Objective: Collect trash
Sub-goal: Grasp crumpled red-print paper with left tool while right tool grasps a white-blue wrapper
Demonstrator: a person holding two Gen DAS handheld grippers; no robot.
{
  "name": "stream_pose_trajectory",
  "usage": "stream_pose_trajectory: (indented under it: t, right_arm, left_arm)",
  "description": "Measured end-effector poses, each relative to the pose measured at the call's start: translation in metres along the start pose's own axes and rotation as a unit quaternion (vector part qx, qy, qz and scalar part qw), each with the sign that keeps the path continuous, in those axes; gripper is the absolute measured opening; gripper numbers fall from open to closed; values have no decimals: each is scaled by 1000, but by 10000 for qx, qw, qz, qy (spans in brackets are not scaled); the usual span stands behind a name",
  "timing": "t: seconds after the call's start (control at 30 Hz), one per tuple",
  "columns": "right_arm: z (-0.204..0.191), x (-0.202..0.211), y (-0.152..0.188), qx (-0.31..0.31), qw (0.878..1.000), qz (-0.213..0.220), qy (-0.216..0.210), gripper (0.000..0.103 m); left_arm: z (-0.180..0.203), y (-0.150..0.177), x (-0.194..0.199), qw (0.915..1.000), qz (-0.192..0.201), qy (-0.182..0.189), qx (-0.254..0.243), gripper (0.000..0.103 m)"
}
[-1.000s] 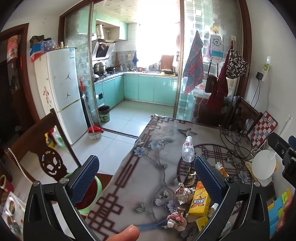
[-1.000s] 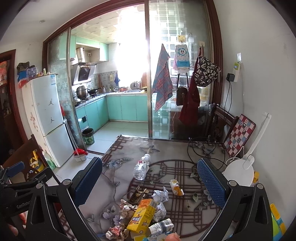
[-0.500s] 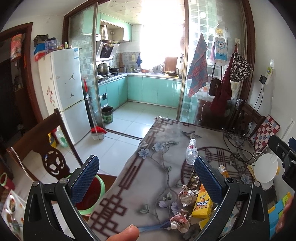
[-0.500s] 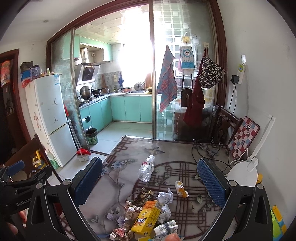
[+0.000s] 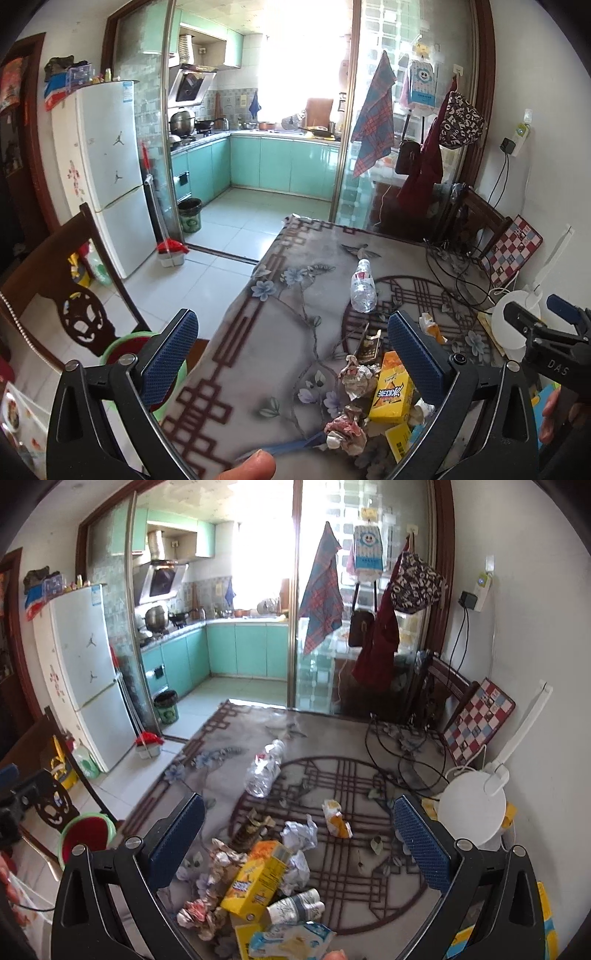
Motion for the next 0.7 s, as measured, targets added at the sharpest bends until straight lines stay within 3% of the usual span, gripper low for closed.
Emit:
stream_pose_trajectory:
  t: [0.2, 0.3, 0.4, 0.53, 0.7]
  right_arm:
    - [8, -39, 49, -21, 9963, -728, -454, 103]
    - [-1, -65, 86, 12, 9892, -1281, -713, 103]
    - [-6, -96, 126, -104, 9779, -1905, -852, 102]
    - [-7, -113, 169, -138, 9648, -2429, -1001, 102]
    - [-6, -126, 206, 49, 9518, -2909, -975, 102]
  left_arm:
    - [14, 12, -20, 9989, -24, 336, -333, 103]
    - [23, 34, -39, 9962, -386, 507, -589, 103]
    - [28, 71, -65, 9906, -989, 735, -592, 103]
    - [38, 137, -98, 9735, -1872, 947, -914, 103]
    - [55, 196, -124, 9491, -2659, 1345, -1024, 102]
Point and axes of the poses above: each gripper's, at about its wrist camera, not at the fingertips, and x roughly against the way its jaws point, z to its right, y to its underside, the point moved 9 cm from there along -x, roughly the way its jaws point, and after that the axes turned 8 degrees about y, right-handed, at the moved point
